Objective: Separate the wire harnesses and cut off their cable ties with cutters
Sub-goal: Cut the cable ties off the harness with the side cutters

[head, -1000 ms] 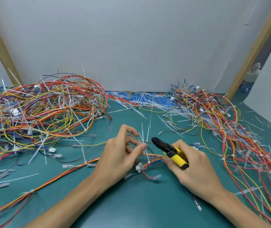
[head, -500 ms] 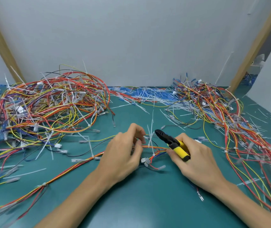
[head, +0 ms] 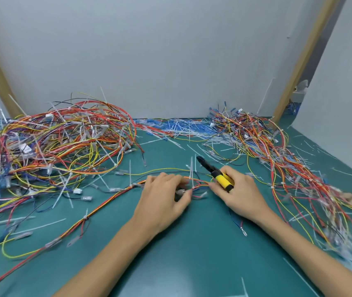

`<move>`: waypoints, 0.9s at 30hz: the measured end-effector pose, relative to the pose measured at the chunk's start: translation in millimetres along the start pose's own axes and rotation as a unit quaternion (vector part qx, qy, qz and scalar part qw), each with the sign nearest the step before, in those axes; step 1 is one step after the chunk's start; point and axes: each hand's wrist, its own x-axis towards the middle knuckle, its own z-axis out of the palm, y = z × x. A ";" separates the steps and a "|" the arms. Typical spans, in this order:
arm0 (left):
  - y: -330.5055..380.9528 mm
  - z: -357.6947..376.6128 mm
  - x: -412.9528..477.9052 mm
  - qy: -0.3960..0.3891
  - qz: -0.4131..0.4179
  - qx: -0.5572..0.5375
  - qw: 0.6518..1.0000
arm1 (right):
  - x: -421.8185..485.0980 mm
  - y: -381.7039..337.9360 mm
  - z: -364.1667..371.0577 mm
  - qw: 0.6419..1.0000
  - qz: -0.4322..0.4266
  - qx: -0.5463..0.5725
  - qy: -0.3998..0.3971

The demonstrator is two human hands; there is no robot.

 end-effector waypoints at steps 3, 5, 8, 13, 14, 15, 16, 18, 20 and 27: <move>-5.4 4.6 3.6 -0.009 0.007 0.017 1.000 | 9.8 -0.4 1.3 1.000 0.022 0.010 0.003; -8.8 8.2 8.4 -0.007 -0.002 0.025 1.000 | 18.8 -0.8 4.6 0.999 0.033 0.023 0.010; -14.3 11.6 12.1 -0.002 -0.028 0.020 0.999 | 25.5 -1.9 10.0 0.999 0.045 0.016 0.003; -11.4 7.6 10.0 0.023 -0.051 -0.075 0.996 | 19.9 -1.4 15.1 1.000 0.016 -0.007 0.018; -9.7 6.7 9.8 0.034 -0.051 -0.092 0.994 | 19.4 -2.0 15.8 1.000 0.007 -0.011 0.017; -8.1 5.4 9.8 0.044 -0.048 -0.104 0.992 | 18.7 -2.7 15.9 1.000 0.000 -0.012 0.017; -6.7 4.3 9.8 0.049 -0.043 -0.109 0.992 | 17.5 -3.7 15.3 1.000 -0.005 -0.010 0.021; -6.7 3.4 9.7 0.043 -0.039 -0.114 0.992 | 14.3 -6.1 13.5 0.999 -0.012 0.003 0.030; -9.1 3.8 10.0 0.036 -0.037 -0.134 0.990 | 11.5 -8.6 12.2 0.999 -0.014 0.026 0.043; -8.2 4.2 8.4 0.087 -0.040 -0.178 0.979 | 5.7 -19.0 11.2 0.997 -0.035 0.023 0.064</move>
